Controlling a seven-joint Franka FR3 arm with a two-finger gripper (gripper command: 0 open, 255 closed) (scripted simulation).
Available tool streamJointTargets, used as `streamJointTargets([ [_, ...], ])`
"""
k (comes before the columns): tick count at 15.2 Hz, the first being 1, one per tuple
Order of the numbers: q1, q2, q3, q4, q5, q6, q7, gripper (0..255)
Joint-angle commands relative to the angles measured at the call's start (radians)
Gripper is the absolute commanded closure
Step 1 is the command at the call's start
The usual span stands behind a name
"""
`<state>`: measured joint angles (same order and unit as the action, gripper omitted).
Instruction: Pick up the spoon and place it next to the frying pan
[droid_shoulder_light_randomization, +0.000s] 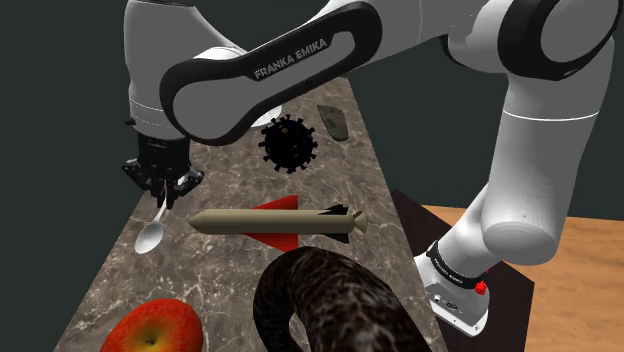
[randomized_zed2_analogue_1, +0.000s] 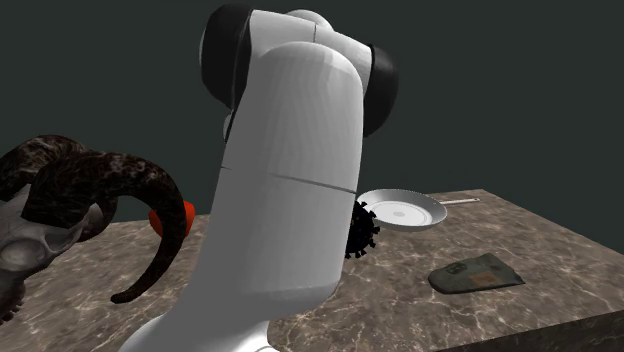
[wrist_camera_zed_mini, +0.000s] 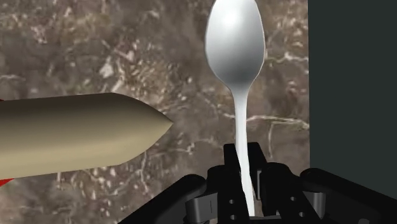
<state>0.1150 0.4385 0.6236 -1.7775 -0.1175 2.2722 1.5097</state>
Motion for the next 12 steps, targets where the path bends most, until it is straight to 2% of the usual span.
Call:
streamJointTargets([
  [1,-0.004,-0.014,0.006,0.007,0.009,-0.02,-0.002,255],
  [12,-0.018,-0.071,0.027,0.085,0.045,-0.146,-0.011,255],
])
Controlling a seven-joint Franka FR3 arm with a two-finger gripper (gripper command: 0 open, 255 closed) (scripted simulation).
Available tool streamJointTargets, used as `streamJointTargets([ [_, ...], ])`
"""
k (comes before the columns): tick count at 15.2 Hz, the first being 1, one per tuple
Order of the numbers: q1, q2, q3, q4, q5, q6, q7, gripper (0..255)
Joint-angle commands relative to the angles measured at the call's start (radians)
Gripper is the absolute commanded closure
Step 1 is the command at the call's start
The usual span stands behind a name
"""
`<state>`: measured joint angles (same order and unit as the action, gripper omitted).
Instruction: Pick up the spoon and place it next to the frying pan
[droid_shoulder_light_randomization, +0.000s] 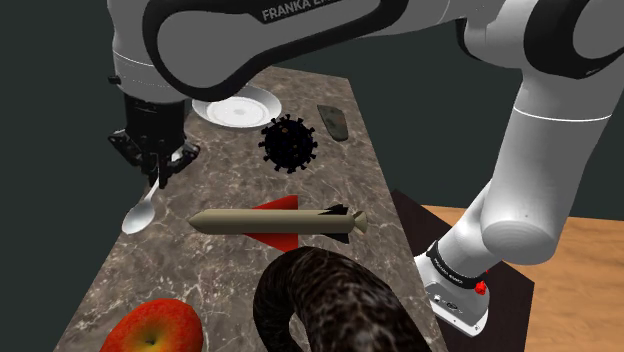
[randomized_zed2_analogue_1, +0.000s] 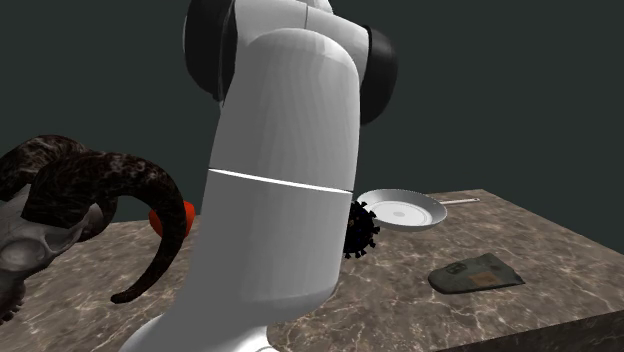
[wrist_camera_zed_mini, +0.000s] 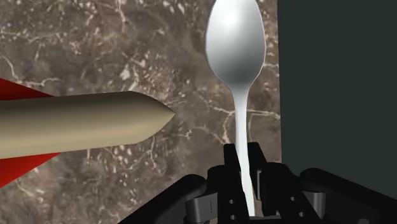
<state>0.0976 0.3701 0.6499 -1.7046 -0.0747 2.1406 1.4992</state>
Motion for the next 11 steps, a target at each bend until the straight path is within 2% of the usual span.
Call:
streamJointTargets([
  [1,-0.001,-0.007,0.003,0.02,0.005,-0.026,-0.001,255],
  [2,-0.002,-0.01,0.004,0.028,0.007,-0.037,-0.002,255],
  [11,-0.195,-0.137,-0.02,-0.111,0.126,-0.032,-0.247,255],
])
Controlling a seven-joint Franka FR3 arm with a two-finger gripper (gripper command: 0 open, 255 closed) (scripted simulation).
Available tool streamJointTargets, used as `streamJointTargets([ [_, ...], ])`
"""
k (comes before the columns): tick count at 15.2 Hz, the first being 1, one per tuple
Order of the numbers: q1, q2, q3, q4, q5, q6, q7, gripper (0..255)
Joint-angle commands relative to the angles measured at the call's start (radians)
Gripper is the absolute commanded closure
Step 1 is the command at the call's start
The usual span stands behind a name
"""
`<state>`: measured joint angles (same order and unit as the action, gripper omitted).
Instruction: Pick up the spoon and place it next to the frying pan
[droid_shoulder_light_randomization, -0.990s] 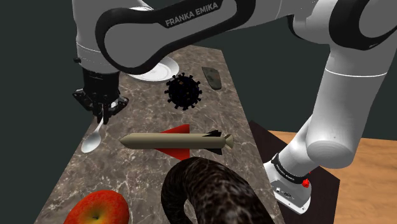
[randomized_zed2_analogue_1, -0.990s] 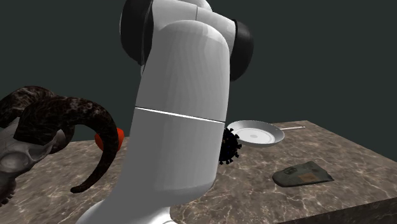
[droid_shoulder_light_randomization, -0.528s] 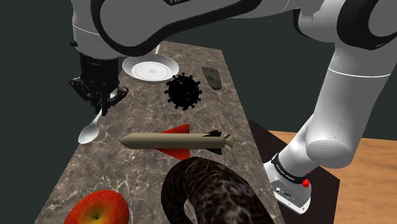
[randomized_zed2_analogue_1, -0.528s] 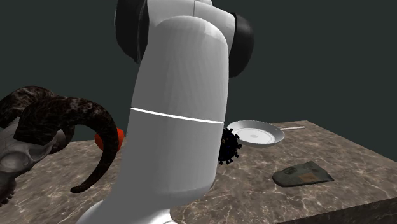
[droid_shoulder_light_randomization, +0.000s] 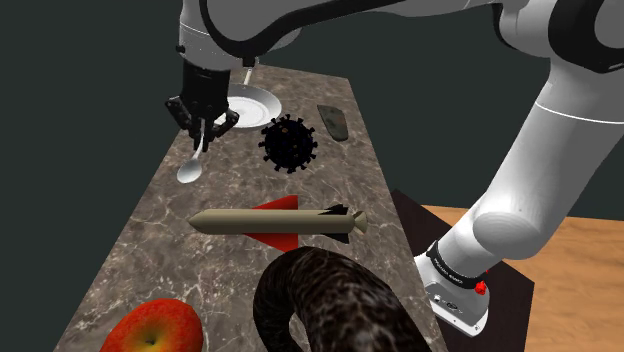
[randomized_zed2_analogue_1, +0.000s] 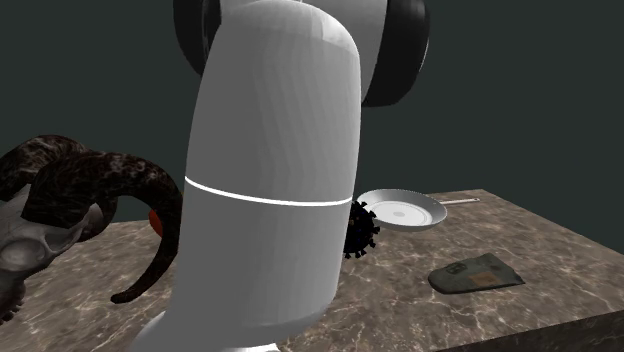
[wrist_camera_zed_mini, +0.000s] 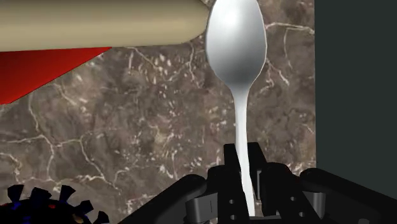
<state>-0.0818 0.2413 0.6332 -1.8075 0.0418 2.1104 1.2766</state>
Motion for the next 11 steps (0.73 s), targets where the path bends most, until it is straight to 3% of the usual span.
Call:
streamJointTargets([
  [1,-0.034,-0.018,-0.009,-0.017,0.02,-0.005,-0.051,255],
  [6,-0.113,-0.05,-0.042,-0.042,0.057,-0.023,-0.175,255],
  [11,-0.109,-0.025,-0.046,-0.083,0.046,0.039,-0.176,255],
])
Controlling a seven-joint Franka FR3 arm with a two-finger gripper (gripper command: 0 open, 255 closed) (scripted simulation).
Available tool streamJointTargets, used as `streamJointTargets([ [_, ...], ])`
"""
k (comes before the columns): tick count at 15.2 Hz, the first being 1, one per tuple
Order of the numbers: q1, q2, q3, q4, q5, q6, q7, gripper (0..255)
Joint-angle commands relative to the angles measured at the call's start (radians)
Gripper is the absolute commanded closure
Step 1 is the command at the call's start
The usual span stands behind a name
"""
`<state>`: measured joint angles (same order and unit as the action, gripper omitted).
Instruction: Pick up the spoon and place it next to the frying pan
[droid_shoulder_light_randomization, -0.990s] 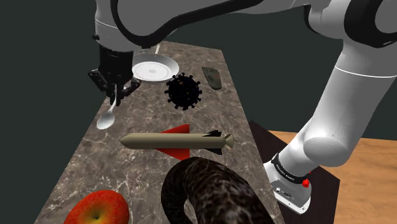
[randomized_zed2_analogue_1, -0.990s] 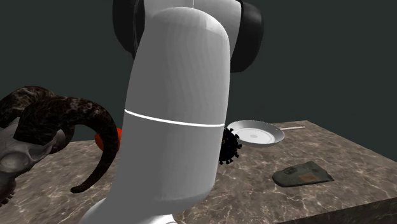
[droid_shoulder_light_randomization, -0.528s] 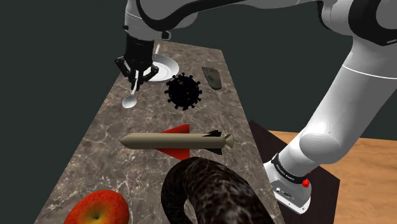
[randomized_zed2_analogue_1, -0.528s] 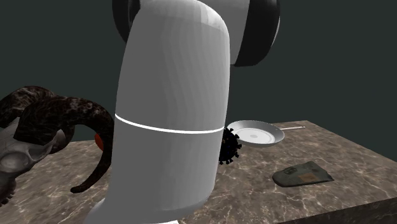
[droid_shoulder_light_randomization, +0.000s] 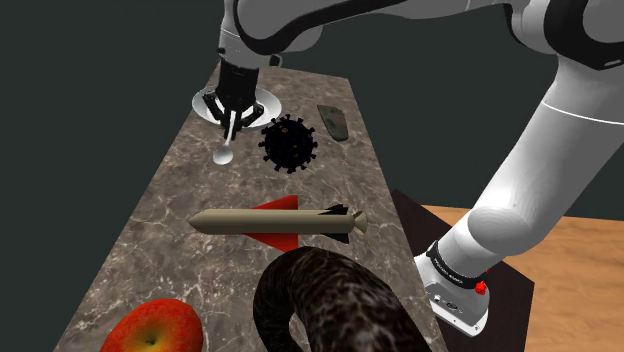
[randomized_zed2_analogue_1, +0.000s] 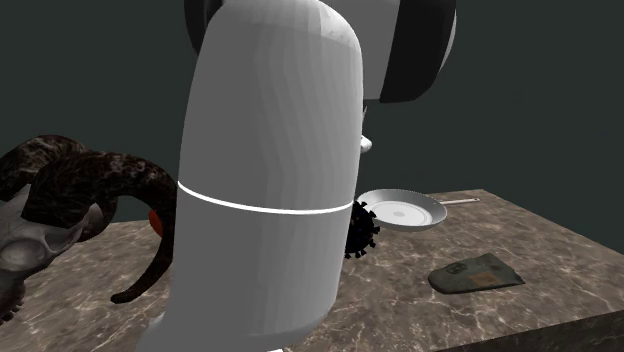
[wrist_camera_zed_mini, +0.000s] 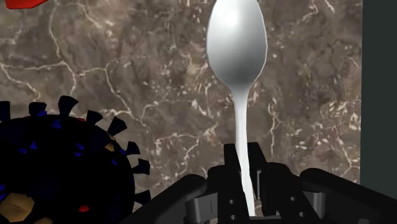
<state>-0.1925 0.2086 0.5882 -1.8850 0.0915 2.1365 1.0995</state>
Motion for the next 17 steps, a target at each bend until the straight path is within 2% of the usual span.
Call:
streamJointTargets([
  [1,0.003,0.013,-0.001,-0.013,-0.007,0.025,0.001,255],
  [13,0.022,0.094,-0.018,-0.086,-0.049,0.169,0.01,255],
  [17,0.023,0.098,-0.019,-0.088,-0.051,0.175,0.01,255],
])
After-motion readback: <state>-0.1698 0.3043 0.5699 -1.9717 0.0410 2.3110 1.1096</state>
